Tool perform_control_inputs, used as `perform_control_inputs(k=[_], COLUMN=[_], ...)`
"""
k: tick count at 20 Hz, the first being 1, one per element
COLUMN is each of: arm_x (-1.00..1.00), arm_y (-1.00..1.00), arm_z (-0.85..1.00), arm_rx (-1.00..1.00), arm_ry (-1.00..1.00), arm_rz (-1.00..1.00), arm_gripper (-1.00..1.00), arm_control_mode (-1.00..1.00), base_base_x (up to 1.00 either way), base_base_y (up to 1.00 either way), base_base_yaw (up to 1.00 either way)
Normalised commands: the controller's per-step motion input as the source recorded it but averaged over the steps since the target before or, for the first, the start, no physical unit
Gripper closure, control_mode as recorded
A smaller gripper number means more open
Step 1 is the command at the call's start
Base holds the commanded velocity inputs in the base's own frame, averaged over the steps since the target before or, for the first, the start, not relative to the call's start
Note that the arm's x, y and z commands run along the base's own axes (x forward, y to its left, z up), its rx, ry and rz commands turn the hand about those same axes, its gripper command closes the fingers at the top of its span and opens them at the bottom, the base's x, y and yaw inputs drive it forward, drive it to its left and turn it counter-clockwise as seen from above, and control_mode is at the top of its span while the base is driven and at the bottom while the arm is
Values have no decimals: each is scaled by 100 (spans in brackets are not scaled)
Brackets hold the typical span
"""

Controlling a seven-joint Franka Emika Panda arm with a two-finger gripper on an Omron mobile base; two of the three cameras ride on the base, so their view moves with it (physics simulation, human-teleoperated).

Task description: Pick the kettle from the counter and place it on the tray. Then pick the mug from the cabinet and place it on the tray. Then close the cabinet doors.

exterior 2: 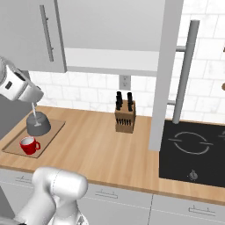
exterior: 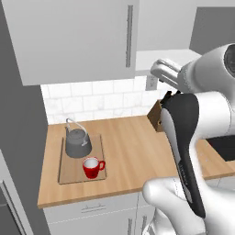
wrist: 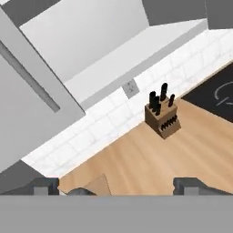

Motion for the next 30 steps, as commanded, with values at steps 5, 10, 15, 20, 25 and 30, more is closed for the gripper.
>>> perform_control_inputs(k=[5, 10, 15, 20, 25, 30], arm_x=[-24, -20, -12, -4, -5, -5], arm_y=[-11, -21, -25, -27, -16, -26], arm_z=[-8, -2, -2, 0, 0, 1], arm_rx=[57, 55, 48, 48, 41, 13], arm_ry=[-2, -4, -6, -4, -5, -3], arm_rz=[-24, -14, -10, -7, -12, -20], arm_gripper=[-100, -100, -100, -100, -100, -100], arm_control_mode=[-100, -100, -100, -100, -100, -100], base_base_x=[0, 0, 0, 0, 0, 0], base_base_y=[0, 0, 0, 0, 0, 0], base_base_yaw=[0, 0, 0, 0, 0, 0])
